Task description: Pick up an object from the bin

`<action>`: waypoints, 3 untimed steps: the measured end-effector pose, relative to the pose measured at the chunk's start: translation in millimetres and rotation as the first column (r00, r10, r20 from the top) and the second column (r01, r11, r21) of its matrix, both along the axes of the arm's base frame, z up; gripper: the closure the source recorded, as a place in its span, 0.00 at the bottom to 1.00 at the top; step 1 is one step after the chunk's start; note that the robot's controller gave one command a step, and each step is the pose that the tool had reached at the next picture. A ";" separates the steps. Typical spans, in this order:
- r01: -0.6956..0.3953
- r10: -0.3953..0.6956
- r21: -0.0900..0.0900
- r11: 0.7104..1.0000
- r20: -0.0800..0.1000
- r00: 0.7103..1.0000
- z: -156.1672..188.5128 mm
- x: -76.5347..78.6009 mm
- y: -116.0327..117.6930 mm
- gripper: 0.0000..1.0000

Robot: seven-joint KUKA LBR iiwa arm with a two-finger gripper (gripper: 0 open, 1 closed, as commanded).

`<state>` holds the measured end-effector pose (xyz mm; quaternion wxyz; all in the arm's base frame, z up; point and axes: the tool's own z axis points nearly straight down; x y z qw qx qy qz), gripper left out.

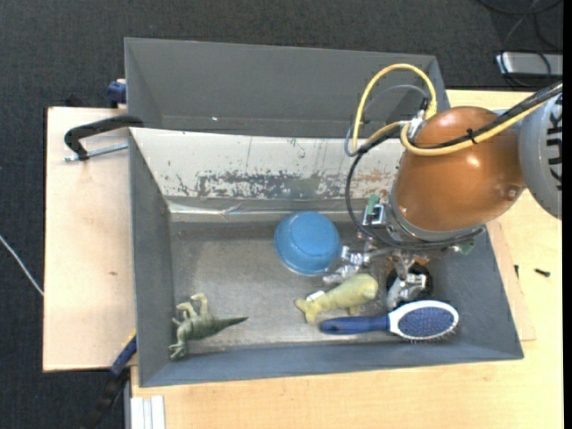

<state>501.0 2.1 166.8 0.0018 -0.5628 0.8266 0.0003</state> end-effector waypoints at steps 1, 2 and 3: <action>0.251 -0.251 -0.008 0.968 -0.034 0.967 -94.2 51.9 -20.4 0.00; 0.258 -0.258 -0.004 0.966 -0.013 0.966 -91.3 57.0 -21.8 1.00; 0.205 -0.205 0.002 0.979 0.012 0.979 55.6 67.7 -28.8 1.00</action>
Offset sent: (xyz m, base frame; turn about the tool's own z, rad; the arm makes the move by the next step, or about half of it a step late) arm 0.0567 -0.0247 -0.0968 0.2608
